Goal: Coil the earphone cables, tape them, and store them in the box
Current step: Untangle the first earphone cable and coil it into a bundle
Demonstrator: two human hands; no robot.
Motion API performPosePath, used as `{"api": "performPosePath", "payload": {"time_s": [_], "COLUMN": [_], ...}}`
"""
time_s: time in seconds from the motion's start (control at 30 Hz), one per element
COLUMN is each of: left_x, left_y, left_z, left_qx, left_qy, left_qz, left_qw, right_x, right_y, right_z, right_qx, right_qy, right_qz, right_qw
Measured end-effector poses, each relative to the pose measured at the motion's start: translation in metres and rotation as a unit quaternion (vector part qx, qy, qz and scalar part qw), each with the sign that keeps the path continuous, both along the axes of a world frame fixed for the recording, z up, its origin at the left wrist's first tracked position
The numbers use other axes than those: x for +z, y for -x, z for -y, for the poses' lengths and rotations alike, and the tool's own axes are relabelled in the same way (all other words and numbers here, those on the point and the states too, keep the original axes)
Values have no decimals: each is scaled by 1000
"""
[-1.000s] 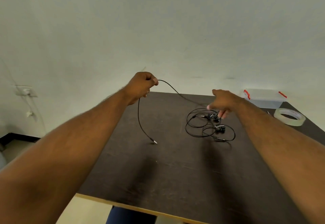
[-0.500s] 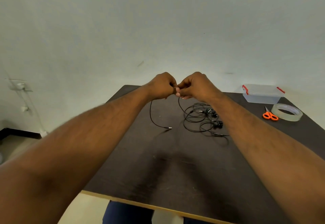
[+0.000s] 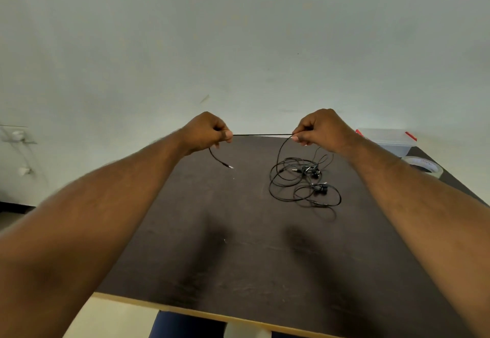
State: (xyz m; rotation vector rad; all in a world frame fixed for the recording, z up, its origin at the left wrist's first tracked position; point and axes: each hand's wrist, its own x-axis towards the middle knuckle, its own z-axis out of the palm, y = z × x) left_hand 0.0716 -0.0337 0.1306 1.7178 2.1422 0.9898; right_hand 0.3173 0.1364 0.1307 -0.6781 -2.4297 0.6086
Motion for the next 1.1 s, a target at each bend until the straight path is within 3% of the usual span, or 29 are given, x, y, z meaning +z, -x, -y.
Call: {"api": "performPosePath", "payload": {"time_s": [0.47, 0.8, 0.87, 0.93, 1.1], "left_x": [-4, -13, -21, -35, -49], "left_y": [36, 33, 16, -17, -121], "left_z": [21, 25, 28, 37, 52], "left_qx": [32, 31, 7, -93, -341], "left_qy": [3, 16, 23, 26, 0], "left_qz": [-72, -46, 28, 149, 353], "left_qw": [997, 998, 999, 984, 871], "right_x": [9, 2, 2, -1, -16], "right_y": [-31, -24, -25, -28, -16], "right_z": [-28, -27, -27, -30, -22], "right_qx": [-76, -75, -96, -126, -113], "right_qy": [-17, -41, -44, -31, 8], "right_qz": [7, 20, -7, -72, -116], "right_qw": [997, 996, 994, 989, 987]}}
